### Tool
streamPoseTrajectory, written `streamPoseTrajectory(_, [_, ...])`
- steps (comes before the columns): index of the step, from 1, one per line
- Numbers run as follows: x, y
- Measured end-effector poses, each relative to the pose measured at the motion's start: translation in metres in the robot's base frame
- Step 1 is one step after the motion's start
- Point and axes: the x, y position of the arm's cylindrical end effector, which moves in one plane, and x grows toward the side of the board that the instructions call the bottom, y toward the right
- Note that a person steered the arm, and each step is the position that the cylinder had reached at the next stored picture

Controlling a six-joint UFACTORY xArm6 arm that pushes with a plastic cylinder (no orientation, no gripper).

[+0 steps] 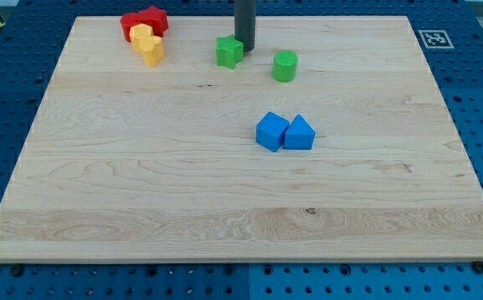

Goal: Move the green star towards the red star

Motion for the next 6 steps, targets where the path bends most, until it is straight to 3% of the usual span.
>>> streamPoseTrajectory(3, [0.036,0.014])
streamPoseTrajectory(6, [-0.026,-0.091])
